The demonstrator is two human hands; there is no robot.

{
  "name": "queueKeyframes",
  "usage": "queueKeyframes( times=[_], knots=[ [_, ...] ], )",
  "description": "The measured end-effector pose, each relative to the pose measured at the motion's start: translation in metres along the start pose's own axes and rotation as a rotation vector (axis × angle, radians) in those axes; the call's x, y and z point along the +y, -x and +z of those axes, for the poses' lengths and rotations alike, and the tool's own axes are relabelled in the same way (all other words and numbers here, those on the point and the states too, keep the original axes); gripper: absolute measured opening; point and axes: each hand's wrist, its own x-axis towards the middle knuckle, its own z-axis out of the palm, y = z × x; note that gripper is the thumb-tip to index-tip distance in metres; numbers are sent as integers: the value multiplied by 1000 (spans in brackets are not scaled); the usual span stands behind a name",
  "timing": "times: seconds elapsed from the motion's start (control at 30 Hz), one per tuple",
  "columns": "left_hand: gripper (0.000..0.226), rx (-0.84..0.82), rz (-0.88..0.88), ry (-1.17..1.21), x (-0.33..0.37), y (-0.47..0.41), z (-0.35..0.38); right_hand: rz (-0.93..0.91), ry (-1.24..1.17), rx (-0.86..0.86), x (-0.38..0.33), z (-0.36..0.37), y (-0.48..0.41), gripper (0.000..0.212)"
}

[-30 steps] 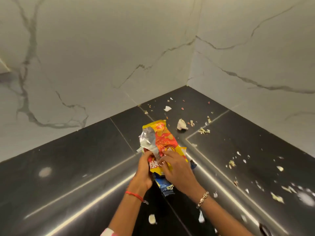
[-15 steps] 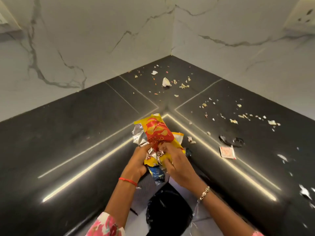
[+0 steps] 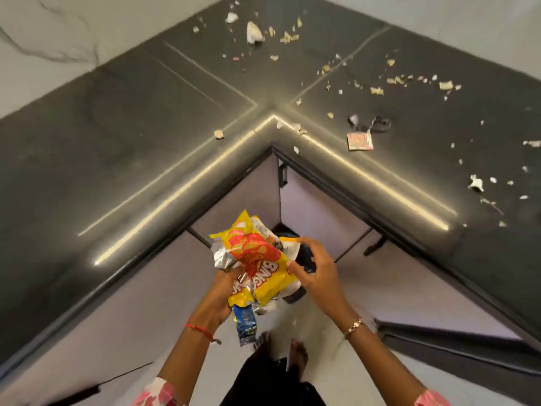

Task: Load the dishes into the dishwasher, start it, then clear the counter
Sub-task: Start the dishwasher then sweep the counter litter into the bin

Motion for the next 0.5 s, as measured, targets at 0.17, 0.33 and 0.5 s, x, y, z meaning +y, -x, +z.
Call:
queueKeyframes(
  times=[0.17, 0.33, 0.5],
  knots=[
    [27, 79, -156, -144, -69, -53, -24, 425, -225, -144, 81, 41, 6, 53],
    [19, 55, -255, -271, -134, -146, -38, 562, -245, -40, 190, 88, -17, 55],
    [32, 14, -247, -322, -191, -268, -57, 522, -166, 11, 285, 125, -67, 80]
  ],
)
